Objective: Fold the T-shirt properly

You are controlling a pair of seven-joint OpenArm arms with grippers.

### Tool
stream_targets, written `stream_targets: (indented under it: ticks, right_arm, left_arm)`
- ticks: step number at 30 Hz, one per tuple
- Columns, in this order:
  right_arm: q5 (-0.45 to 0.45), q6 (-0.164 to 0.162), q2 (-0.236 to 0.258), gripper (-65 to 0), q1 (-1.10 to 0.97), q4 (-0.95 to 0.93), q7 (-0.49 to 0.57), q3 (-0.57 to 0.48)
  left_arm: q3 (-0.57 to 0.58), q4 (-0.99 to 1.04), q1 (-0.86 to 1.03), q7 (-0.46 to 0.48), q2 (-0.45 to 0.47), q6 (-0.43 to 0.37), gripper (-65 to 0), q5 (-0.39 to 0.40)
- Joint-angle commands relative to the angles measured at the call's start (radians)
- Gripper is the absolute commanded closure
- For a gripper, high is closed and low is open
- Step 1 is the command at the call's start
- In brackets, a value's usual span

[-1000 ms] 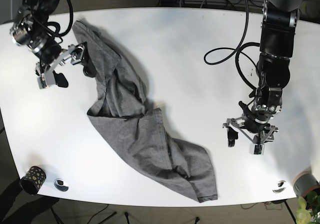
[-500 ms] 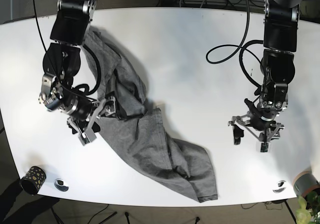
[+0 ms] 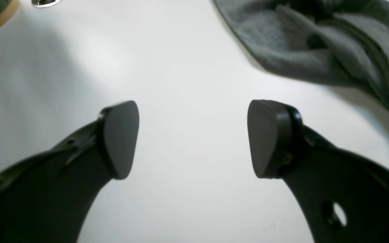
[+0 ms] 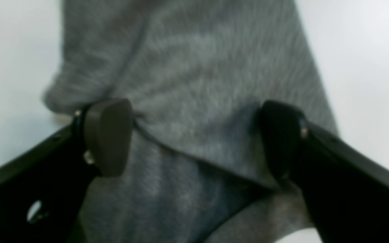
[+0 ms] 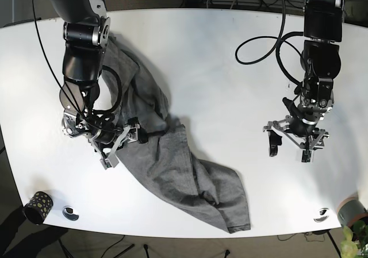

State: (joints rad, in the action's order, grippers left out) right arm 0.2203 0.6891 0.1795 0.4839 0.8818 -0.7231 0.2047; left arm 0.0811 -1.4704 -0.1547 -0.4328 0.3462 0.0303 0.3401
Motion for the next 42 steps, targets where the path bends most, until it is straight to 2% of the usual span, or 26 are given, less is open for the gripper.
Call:
stream_targets:
  ticks: [1,3,7,9,12,16,22,28,34,42]
  right_arm:
    - [0.004,0.009,0.001,-50.7,0.04,-0.008,0.053,-0.007]
    - [0.0,0.009,-0.021,-46.1,0.035,-0.009,0.058,-0.049]
    - [0.001,0.009,-0.042,-32.0,0.02,-0.009,0.058,-0.156]
    - [0.001,0.009,-0.068,-26.5,0.002,0.014,0.058,-0.21]
    - [0.003,0.009,-0.084,-22.2,-0.041,0.09,0.053,-0.27]
    - [0.003,0.009,-0.102,-22.4,-0.123,0.222,0.04,-0.357]
    - [0.003,0.009,-0.1,-22.4,-0.247,0.435,-0.039,-0.506]
    - [-0.008,0.009,-0.088,-22.4,-0.37,0.617,-0.114,-0.594]
    - [0.001,0.009,-0.065,-22.4,-0.437,0.716,-0.12,-0.621]
    - [0.003,0.009,-0.051,-22.5,-0.46,0.807,-0.12,-0.62]
  left_arm:
    - [-0.031,-0.039,-0.004,0.022,0.017,-0.002,-46.5,0.0]
    - [-0.053,-0.052,0.014,0.022,0.017,-0.002,-46.5,0.0]
    - [-0.079,-0.063,0.022,0.021,0.017,-0.002,-46.5,0.001]
    - [-0.096,-0.085,0.024,-0.001,0.018,-0.002,-46.7,0.001]
    - [-0.155,-0.112,0.024,-0.057,0.014,-0.002,-46.9,0.003]
    - [-0.226,-0.131,0.016,-0.107,0.011,-0.002,-47.1,0.003]
    - [-0.231,-0.131,0.014,-0.111,0.015,-0.002,-47.1,0.003]
    - [-0.232,-0.123,0.014,-0.111,0.017,-0.002,-47.1,0.003]
    - [-0.232,-0.077,-0.026,-0.111,0.011,-0.005,-47.1,-0.002]
    - [-0.232,0.262,-0.25,-0.103,0.011,-0.007,-47.1,-0.002]
